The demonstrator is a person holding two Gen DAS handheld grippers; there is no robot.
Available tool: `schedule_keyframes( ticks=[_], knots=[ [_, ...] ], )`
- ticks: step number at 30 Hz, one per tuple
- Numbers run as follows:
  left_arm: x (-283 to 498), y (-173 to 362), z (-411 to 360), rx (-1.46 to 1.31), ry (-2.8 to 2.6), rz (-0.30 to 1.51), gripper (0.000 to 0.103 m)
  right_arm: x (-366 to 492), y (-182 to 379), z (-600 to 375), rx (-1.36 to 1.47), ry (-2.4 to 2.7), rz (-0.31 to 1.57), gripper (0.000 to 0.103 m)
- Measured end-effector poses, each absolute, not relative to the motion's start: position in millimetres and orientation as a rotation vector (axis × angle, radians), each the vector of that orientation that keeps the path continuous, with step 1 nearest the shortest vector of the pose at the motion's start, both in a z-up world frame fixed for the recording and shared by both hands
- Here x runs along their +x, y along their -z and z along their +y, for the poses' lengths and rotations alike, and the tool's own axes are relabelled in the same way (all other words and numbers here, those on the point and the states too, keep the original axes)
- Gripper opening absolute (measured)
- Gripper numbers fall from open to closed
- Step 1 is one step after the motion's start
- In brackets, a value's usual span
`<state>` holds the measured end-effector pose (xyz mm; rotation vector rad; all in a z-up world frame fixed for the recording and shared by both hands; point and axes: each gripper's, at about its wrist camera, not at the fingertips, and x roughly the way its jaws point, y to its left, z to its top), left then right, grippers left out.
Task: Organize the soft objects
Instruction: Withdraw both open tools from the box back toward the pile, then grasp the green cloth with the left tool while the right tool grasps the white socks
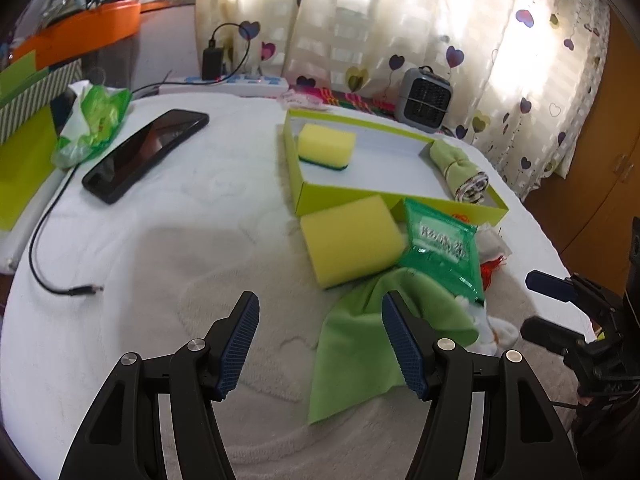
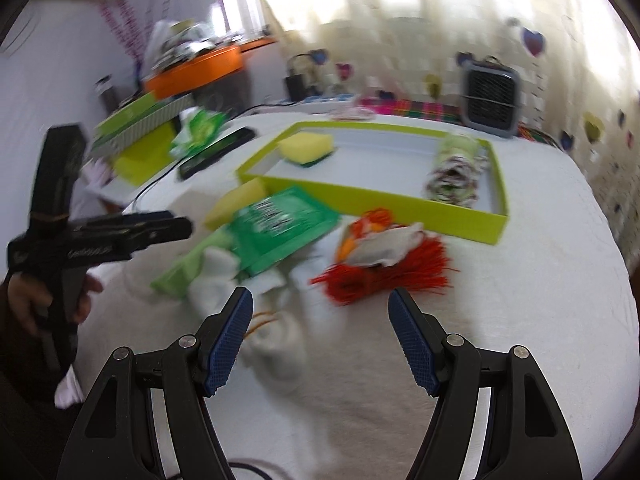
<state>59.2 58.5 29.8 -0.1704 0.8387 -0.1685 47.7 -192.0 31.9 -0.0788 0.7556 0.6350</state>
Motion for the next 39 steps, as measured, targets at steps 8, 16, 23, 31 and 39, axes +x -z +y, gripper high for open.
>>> schedule_keyframes(
  ticks=[8,16,23,31,39],
  knots=[
    [55.1,-21.3,61.2,-0.184,0.188,0.864,0.064,42.4,-18.6,-165.5,-0.170,-0.720,0.787,0.071],
    [56.3,-13.7,57.3,-0.194,0.225,0.887,0.064,41.5,-8.0,-149.7,-0.280,-0.726,0.807,0.071],
    [60.8,-10.7,49.8,-0.182,0.253,0.899,0.064,44.5,-1.8,-142.7,-0.331,-0.713,0.828,0.071],
    [66.0,-9.6,41.5,-0.148,0.260,0.908,0.064,49.4,-2.9,-147.3,-0.291,-0.700,0.831,0.071],
    [73.8,-8.1,30.7,-0.098,0.233,0.925,0.064,50.1,-5.3,-149.0,-0.266,-0.708,0.823,0.063]
  ],
)
